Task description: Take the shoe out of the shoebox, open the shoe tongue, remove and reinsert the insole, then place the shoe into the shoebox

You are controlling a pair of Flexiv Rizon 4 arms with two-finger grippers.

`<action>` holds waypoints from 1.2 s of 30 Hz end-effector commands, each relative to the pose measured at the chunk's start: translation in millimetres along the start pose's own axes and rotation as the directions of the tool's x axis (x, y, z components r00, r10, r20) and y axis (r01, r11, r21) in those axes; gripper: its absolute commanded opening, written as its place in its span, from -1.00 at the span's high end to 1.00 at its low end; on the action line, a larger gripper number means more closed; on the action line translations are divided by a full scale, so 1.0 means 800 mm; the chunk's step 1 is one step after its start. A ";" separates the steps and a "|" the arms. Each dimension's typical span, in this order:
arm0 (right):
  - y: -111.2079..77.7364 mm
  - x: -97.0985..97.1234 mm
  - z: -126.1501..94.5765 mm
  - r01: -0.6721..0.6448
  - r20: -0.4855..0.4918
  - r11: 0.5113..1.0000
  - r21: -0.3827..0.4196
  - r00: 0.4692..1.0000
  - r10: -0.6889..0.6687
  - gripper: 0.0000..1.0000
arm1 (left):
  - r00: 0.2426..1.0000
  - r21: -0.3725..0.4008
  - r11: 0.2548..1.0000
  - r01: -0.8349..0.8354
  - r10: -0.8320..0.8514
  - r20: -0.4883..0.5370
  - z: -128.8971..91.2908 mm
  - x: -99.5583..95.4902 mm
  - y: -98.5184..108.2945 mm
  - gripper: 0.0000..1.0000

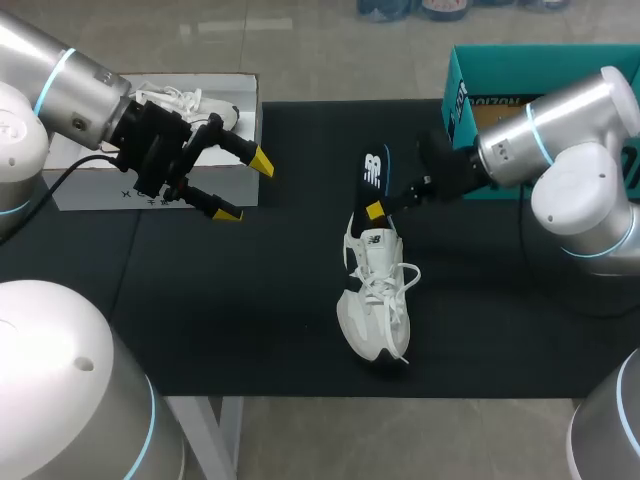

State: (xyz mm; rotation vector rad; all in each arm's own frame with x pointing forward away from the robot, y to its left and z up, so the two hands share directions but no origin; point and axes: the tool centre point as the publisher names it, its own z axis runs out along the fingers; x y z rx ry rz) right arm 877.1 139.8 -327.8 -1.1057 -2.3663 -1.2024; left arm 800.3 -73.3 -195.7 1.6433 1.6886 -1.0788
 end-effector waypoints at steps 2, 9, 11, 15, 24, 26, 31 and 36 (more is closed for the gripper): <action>0.008 -0.006 0.005 0.000 0.001 1.000 0.006 1.000 0.000 1.00 | 1.000 0.000 1.000 0.000 0.000 -0.003 -0.001 0.000 0.000 -1.00; 0.009 -0.006 0.003 0.000 0.002 1.000 0.004 1.000 0.000 1.00 | 1.000 0.000 1.000 0.000 0.000 -0.003 -0.001 0.000 0.000 -1.00; 0.008 -0.007 0.002 -0.001 0.002 1.000 0.004 1.000 0.001 1.00 | 1.000 0.000 1.000 0.000 0.000 -0.003 -0.001 0.000 0.000 -1.00; 0.005 -0.007 0.001 -0.004 -0.001 1.000 0.006 1.000 0.004 1.00 | 1.000 0.000 1.000 0.000 0.000 -0.003 -0.001 0.000 0.000 -1.00; -0.023 0.001 0.007 -0.034 -0.019 0.999 0.042 0.999 0.035 1.00 | 1.000 0.000 1.000 0.000 0.000 -0.003 -0.001 0.000 0.000 -1.00; -0.033 0.004 0.010 -0.039 -0.025 0.997 0.062 0.999 0.041 1.00 | 1.000 0.000 1.000 0.000 0.000 -0.003 -0.001 0.000 0.000 -1.00; -0.054 0.011 0.016 -0.061 -0.032 0.994 0.086 0.997 0.064 1.00 | 1.000 0.000 1.000 0.000 0.000 -0.003 -0.001 0.000 0.000 -1.00; -0.065 0.014 0.021 -0.080 -0.030 0.992 0.094 0.996 0.083 1.00 | 1.000 0.000 1.000 0.000 0.000 -0.003 -0.001 0.000 0.000 -1.00</action>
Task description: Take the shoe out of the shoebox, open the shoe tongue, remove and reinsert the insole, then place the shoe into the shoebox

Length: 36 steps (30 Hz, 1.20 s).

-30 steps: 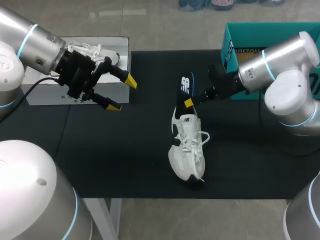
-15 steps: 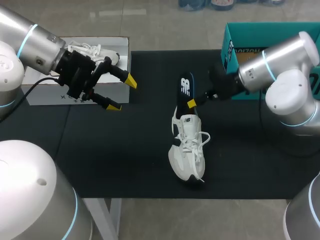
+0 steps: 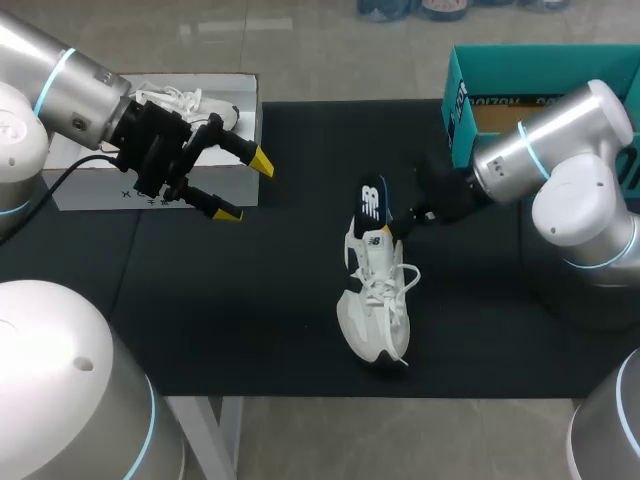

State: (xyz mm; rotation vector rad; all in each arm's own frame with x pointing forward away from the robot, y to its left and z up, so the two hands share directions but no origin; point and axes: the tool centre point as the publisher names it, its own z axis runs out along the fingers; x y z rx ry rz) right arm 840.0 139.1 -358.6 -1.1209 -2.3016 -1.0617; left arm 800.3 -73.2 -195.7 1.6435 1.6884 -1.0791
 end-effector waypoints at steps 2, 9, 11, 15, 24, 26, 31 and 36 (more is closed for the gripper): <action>-0.008 0.003 0.003 -0.008 0.016 1.000 -0.006 1.000 0.008 1.00 | 1.000 0.000 1.000 0.000 0.000 -0.003 -0.001 0.000 -0.001 -1.00; 0.018 0.001 -0.007 0.013 0.035 0.999 -0.037 0.999 -0.011 0.20 | 1.000 0.000 1.000 0.000 0.000 -0.003 -0.001 0.000 -0.001 -1.00; 0.025 -0.002 -0.009 0.019 0.040 0.999 -0.043 0.999 -0.017 0.22 | 1.000 0.000 1.000 0.000 0.000 -0.003 -0.001 0.000 -0.001 -1.00; 0.036 -0.007 -0.012 0.027 0.046 0.998 -0.049 0.999 -0.024 0.28 | 1.000 0.000 1.000 0.000 0.000 -0.003 -0.001 0.000 -0.001 -1.00; 0.048 -0.014 -0.016 0.036 0.060 0.997 -0.066 0.998 -0.032 1.00 | 1.000 0.000 1.000 0.000 0.000 -0.003 -0.001 0.000 -0.001 -1.00; 0.049 -0.014 -0.016 0.036 0.058 0.997 -0.068 0.998 -0.032 1.00 | 1.000 0.000 1.000 0.000 0.000 -0.003 -0.001 0.000 -0.001 -1.00; 0.036 -0.011 -0.014 0.028 0.051 0.998 -0.059 0.998 -0.025 1.00 | 1.000 0.000 1.000 0.000 0.000 -0.003 -0.001 0.000 -0.001 -1.00; 0.013 -0.006 -0.011 0.005 0.039 0.999 -0.046 0.999 -0.004 1.00 | 1.000 0.000 1.000 0.000 0.000 -0.003 -0.001 0.000 -0.001 -1.00</action>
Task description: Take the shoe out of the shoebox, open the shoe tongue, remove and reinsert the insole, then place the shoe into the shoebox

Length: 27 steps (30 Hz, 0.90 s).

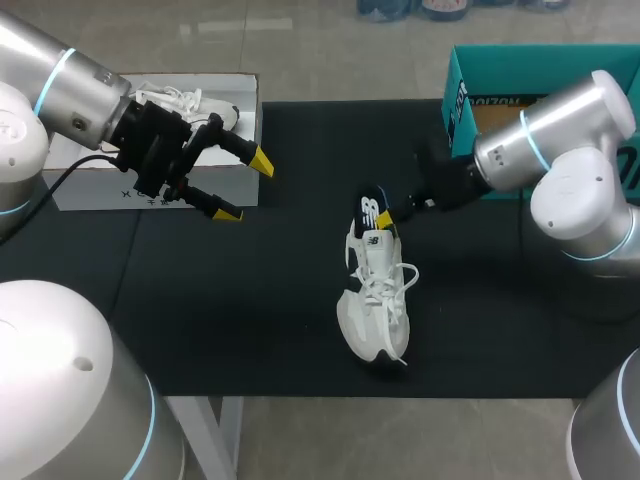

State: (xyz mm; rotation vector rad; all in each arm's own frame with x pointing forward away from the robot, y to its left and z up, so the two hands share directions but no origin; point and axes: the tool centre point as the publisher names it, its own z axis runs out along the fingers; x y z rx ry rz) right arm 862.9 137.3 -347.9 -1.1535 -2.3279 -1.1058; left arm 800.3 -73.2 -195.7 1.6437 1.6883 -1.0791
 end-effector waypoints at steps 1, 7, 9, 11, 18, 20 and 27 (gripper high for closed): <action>-0.019 0.007 0.000 -0.009 -0.002 1.000 0.001 1.000 0.009 1.00 | 1.000 0.000 1.000 0.000 0.000 -0.003 -0.001 0.000 -0.001 -1.00; -0.046 0.013 0.010 -0.030 -0.013 0.999 0.029 0.999 0.031 1.00 | 1.000 0.000 1.000 0.000 0.000 -0.003 -0.001 0.000 -0.001 -1.00; -0.050 0.013 0.014 -0.036 -0.016 0.999 0.034 0.999 0.037 1.00 | 1.000 0.000 1.000 0.000 0.000 -0.003 -0.001 0.000 -0.001 -1.00; -0.052 0.013 0.016 -0.037 -0.016 0.999 0.039 0.999 0.038 1.00 | 1.000 0.000 1.000 0.000 0.000 -0.003 -0.001 0.000 -0.001 -1.00; -0.035 0.012 0.009 -0.031 0.025 0.999 0.019 0.999 0.030 -1.00 | 1.000 0.000 1.000 0.000 0.000 -0.003 -0.001 0.000 -0.001 -1.00; -0.028 0.012 0.005 -0.021 0.038 1.000 0.013 0.999 0.020 -1.00 | 1.000 0.000 1.000 0.000 0.000 -0.003 -0.001 0.000 -0.001 -1.00; -0.006 0.011 -0.011 0.006 0.088 1.000 -0.014 0.996 -0.005 -1.00 | 1.000 0.000 1.000 0.000 0.000 -0.003 -0.001 0.000 -0.001 -1.00</action>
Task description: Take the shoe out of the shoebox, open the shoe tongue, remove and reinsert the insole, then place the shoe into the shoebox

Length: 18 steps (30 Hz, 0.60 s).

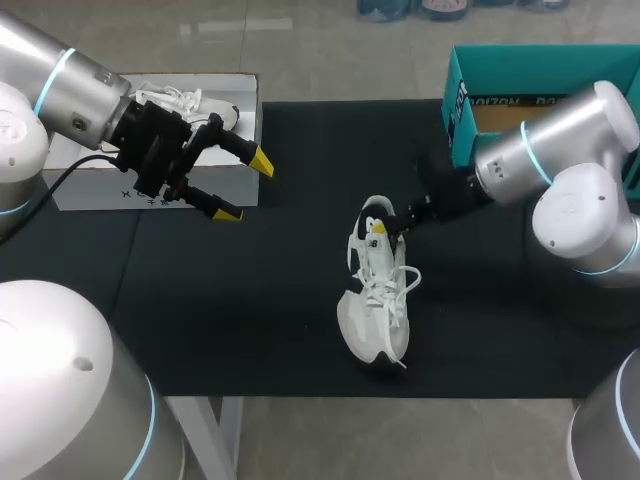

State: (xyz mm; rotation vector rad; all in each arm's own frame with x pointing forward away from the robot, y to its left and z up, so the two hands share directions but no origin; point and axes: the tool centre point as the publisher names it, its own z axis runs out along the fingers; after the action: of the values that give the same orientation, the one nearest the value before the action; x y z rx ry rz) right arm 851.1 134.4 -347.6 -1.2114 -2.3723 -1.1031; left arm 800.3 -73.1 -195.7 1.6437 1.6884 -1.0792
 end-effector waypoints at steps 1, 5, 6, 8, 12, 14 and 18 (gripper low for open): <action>0.009 0.003 -0.009 0.008 0.033 1.000 -0.004 0.999 -0.008 -1.00 | 1.000 -0.001 1.000 0.000 0.000 -0.003 -0.001 0.000 -0.001 -1.00; 0.018 -0.001 -0.020 0.012 0.103 1.000 -0.022 0.995 -0.010 -1.00 | 1.000 -0.001 1.000 0.000 0.000 -0.003 -0.001 0.000 -0.001 -1.00; 0.021 -0.004 -0.024 0.010 0.133 1.000 -0.028 0.991 -0.006 -1.00 | 1.000 -0.001 1.000 0.000 0.000 -0.003 -0.001 0.000 -0.001 -1.00; 0.025 -0.008 -0.035 -0.022 0.215 0.999 -0.035 0.976 0.029 -1.00 | 1.000 -0.001 1.000 0.000 0.000 -0.003 -0.001 0.000 -0.001 -1.00; 0.024 -0.002 -0.053 -0.110 0.357 0.993 -0.034 0.927 0.115 -1.00 | 1.000 -0.001 1.000 0.000 0.000 -0.003 -0.001 0.000 -0.001 -1.00; 0.018 0.008 -0.057 -0.118 0.427 0.993 -0.019 0.897 0.115 -1.00 | 1.000 -0.001 1.000 0.000 0.000 -0.003 -0.001 0.000 -0.001 -1.00; 0.011 0.026 -0.065 -0.125 0.547 0.992 -0.003 0.830 0.107 -1.00 | 1.000 -0.001 1.000 0.000 0.000 -0.003 -0.001 0.000 -0.001 -1.00</action>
State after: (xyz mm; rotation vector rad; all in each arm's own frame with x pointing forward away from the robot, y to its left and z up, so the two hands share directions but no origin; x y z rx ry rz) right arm 851.1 112.9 -313.8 -1.5526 -2.4517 -0.9682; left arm 800.4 -73.1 -195.7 1.6437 1.6884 -1.0791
